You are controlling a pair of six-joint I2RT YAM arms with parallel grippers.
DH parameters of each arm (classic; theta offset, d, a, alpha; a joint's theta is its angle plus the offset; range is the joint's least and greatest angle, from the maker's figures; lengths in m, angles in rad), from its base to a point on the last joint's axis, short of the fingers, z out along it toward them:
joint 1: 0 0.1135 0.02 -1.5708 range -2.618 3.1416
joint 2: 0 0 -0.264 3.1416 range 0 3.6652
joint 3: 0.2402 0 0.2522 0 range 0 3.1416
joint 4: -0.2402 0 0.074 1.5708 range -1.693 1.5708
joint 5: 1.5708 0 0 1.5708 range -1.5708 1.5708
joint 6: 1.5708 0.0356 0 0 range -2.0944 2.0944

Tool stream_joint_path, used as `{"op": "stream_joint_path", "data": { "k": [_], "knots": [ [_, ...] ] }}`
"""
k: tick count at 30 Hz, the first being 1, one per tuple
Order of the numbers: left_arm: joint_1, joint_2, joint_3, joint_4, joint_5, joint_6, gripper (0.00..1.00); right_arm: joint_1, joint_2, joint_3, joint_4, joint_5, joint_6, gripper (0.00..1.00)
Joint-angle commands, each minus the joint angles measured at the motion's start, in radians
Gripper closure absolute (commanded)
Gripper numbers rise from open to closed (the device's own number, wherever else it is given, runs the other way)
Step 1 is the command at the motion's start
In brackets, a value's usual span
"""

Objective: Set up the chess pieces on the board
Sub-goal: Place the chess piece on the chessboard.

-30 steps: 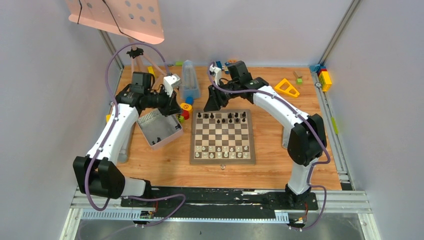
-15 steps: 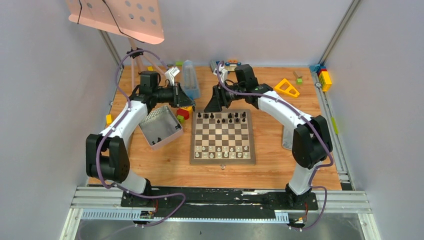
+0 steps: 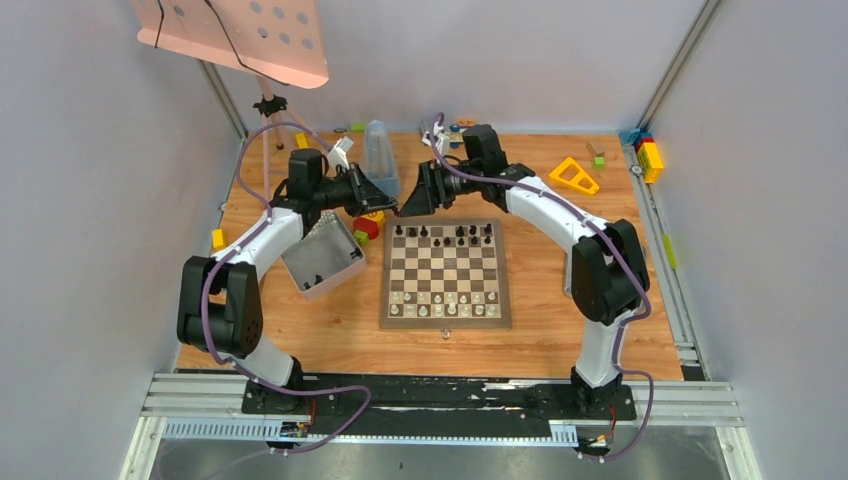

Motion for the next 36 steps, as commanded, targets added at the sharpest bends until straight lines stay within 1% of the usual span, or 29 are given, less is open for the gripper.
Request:
{"op": "stream_joint_path", "data": {
  "k": [1, 6, 14, 26, 28, 36],
  "knots": [
    [-0.016, -0.031, -0.006, 0.062, -0.033, -0.063, 1.00, 0.003, 0.032, 0.070, 0.042, -0.029, 0.044, 0.35],
    [-0.023, -0.041, -0.012, 0.055, -0.043, -0.065, 1.00, 0.007, 0.060, 0.090, 0.041, -0.043, 0.058, 0.39],
    [-0.026, -0.046, -0.016, 0.057, -0.050, -0.068, 1.00, 0.018, 0.086, 0.117, 0.041, -0.046, 0.062, 0.49],
    [-0.026, -0.050, -0.020, 0.068, -0.052, -0.073, 1.00, 0.029, 0.115, 0.128, 0.041, -0.060, 0.065, 0.59],
    [-0.027, -0.052, -0.022, 0.070, -0.054, -0.074, 1.00, 0.029, 0.117, 0.131, 0.041, -0.061, 0.065, 0.61],
    [-0.028, -0.056, -0.028, 0.079, -0.051, -0.082, 1.00, 0.034, 0.131, 0.147, 0.038, -0.063, 0.065, 0.77]
  ]
}}
